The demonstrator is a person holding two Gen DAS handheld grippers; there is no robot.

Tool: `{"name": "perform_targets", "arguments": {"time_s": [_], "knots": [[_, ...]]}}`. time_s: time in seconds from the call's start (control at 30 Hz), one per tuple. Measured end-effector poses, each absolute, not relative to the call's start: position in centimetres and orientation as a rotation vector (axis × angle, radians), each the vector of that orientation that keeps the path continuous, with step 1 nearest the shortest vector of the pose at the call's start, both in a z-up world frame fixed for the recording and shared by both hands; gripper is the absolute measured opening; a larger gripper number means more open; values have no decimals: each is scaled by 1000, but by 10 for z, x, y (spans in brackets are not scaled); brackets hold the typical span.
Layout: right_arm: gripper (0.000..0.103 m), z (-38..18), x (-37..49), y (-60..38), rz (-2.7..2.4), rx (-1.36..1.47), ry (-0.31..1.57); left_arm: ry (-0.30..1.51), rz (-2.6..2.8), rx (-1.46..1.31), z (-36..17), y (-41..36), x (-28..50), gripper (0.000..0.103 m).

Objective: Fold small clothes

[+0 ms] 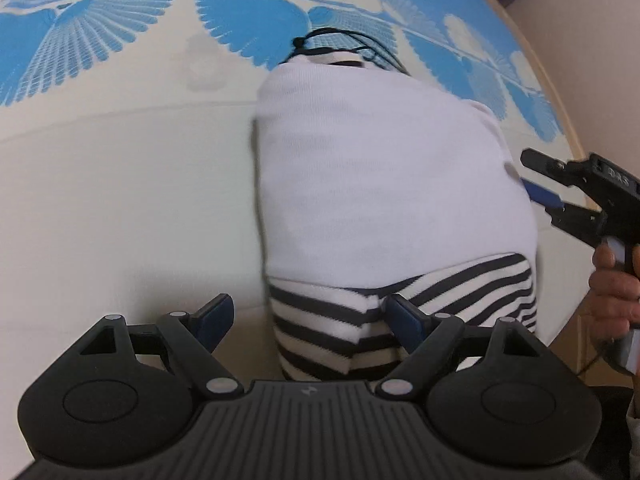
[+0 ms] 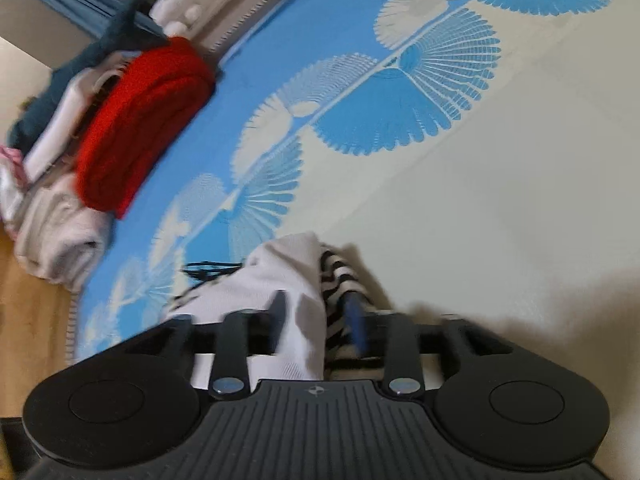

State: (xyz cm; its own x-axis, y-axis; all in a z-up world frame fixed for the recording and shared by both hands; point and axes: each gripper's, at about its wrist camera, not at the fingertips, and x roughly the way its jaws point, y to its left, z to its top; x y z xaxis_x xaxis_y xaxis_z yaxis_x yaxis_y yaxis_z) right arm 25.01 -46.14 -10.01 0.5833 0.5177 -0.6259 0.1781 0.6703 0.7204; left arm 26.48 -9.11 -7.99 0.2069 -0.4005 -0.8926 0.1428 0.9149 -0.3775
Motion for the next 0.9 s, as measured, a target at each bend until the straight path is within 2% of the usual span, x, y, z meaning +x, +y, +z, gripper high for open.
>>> {"name": "perform_targets", "arguments": {"time_s": [0.1,0.23,0.3,0.37,0.5,0.67,0.73,0.77,0.8,0.87,0.9], "knots": [[53,-103,239,-463,314,869,1003,1284,-397,-230,-74,-90,266,87],[50,-108,223,-453,402,830,1065,1281,-385,-266,-72,-85,268,87],[3,-108,214,-449,435,782,1072,1281,-381,-278,-71,-87,267,87],[2,-105,207,-460,370,762,1049,1284,-387,-296,-71,-90,267,87],[2,-112,201,-468,302,746,1099,1316,-402,-263,-78,-100,266,88],[9,-92,197,-472,295,808,971,1368,-383,-231,-89,-99,265,89],[29,-87,198,-467,354,788,962,1358,-390,-241,-87,-96,266,89],[46,-90,200,-461,370,748,1003,1351,-389,-246,-87,-94,266,89],[49,-97,202,-454,382,696,1060,1347,-386,-257,-86,-92,267,89],[47,-109,203,-441,386,587,1145,1337,-377,-298,-85,-87,269,89],[50,-116,202,-437,358,520,1187,1329,-373,-320,-85,-84,271,89]]}}
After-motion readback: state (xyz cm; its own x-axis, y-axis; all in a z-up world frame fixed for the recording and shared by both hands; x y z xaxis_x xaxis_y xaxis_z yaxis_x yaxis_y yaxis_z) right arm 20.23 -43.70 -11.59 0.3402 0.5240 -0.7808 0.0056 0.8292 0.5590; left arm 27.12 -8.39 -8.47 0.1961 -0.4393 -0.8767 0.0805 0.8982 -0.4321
